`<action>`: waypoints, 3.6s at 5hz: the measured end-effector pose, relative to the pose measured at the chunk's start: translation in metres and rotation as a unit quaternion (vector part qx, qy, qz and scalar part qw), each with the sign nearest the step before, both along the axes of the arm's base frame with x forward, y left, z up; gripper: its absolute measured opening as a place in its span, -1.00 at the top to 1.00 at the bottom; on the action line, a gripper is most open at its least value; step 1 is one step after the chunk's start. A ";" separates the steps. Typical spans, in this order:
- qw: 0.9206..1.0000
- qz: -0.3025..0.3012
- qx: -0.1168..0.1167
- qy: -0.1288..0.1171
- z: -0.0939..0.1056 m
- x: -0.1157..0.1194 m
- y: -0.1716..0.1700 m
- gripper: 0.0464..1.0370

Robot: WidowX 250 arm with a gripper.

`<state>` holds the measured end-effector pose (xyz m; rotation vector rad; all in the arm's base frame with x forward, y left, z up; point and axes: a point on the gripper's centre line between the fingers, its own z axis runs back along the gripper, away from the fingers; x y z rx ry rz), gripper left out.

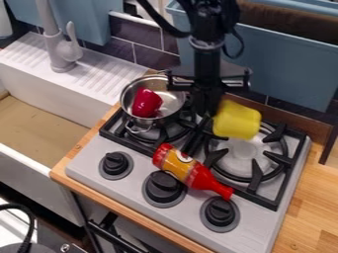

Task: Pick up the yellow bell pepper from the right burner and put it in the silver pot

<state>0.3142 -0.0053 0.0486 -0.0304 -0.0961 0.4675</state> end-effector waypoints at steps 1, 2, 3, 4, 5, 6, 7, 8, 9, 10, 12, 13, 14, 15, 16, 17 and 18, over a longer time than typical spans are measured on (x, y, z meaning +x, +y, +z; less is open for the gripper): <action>1.000 0.021 0.000 -0.019 0.014 0.001 0.012 0.95; 0.999 0.047 0.003 -0.014 0.020 -0.001 0.032 0.95; 0.999 0.042 0.002 -0.032 0.033 0.008 0.061 0.95; 0.999 0.012 0.002 -0.031 0.030 0.009 0.083 0.95; 0.997 -0.063 0.014 -0.037 0.030 0.013 0.102 0.95; 0.990 -0.133 0.017 -0.031 0.026 0.017 0.118 0.95; 0.990 -0.135 0.026 -0.038 0.022 0.027 0.129 0.95; 0.987 -0.150 0.035 -0.043 0.019 0.030 0.131 0.95; 0.987 -0.151 0.039 -0.040 0.014 0.027 0.131 0.95; 0.984 -0.168 0.041 -0.035 0.010 0.024 0.128 0.91; 0.987 -0.153 0.049 -0.015 -0.002 0.017 0.117 0.11; 0.989 -0.144 0.045 -0.004 -0.006 0.013 0.110 -0.47; 0.989 -0.144 0.037 0.007 -0.001 0.010 0.101 -0.90; 0.990 -0.139 0.030 -0.001 0.015 0.013 0.095 -0.92; 0.991 -0.130 0.029 -0.006 0.027 0.014 0.092 -0.92; 0.993 -0.121 0.015 -0.009 0.036 0.017 0.088 -0.92; 0.992 -0.126 0.004 -0.005 0.038 0.016 0.076 -0.92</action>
